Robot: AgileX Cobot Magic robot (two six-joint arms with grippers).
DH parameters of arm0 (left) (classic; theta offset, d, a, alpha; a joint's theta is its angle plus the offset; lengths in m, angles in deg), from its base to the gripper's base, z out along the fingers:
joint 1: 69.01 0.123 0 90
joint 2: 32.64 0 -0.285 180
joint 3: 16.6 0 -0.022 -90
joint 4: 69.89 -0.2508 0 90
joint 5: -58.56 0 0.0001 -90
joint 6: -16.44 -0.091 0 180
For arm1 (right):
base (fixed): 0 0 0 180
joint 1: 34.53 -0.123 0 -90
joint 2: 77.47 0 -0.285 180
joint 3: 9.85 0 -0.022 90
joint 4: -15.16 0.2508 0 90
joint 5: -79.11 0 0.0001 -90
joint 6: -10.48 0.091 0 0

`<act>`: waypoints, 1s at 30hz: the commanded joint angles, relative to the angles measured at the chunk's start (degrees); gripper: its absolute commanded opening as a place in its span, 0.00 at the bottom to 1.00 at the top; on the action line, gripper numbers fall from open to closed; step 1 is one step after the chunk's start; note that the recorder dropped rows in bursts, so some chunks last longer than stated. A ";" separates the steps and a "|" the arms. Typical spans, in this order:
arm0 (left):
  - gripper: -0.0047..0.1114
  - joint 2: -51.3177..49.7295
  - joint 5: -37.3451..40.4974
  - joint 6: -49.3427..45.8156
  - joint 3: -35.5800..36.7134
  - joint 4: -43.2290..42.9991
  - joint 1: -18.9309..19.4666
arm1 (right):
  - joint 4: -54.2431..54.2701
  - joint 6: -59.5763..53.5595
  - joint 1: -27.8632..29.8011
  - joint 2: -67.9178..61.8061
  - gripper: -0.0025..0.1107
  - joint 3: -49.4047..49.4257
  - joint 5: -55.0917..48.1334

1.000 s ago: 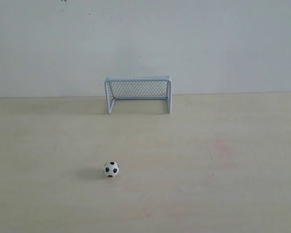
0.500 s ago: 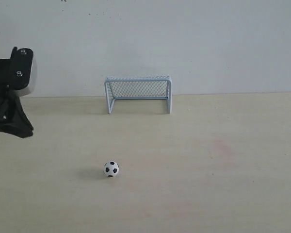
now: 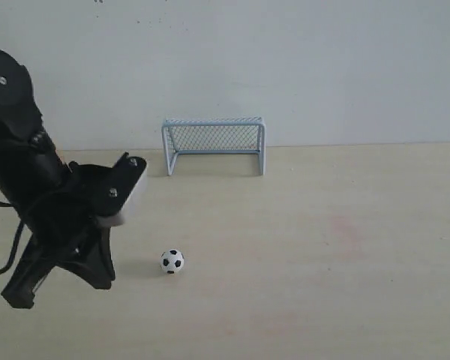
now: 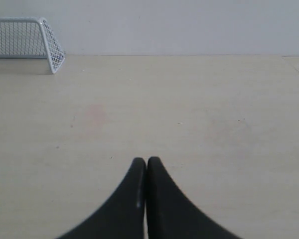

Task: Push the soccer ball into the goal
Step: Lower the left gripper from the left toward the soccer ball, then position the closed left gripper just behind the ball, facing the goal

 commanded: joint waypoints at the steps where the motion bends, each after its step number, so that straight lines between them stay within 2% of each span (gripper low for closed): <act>1: 0.08 -3.65 -1.62 6.67 -0.65 -9.26 -4.28 | -0.18 0.02 0.11 0.12 0.02 -0.01 0.45; 8: 0.08 -7.83 -3.69 9.57 -7.99 -14.16 -9.63 | -0.18 0.02 0.11 0.12 0.02 -0.01 0.45; 15: 0.08 -10.01 -3.57 9.57 -9.58 -18.91 -9.75 | -0.18 0.02 0.11 0.12 0.02 -0.01 0.45; 20: 0.08 -13.00 -4.66 9.57 -9.58 -18.69 -9.75 | -0.18 0.02 0.11 0.12 0.02 -0.01 0.45; 30: 0.08 -15.85 -12.08 9.10 -9.58 -15.65 -9.75 | -0.18 0.02 0.11 0.12 0.02 -0.01 0.45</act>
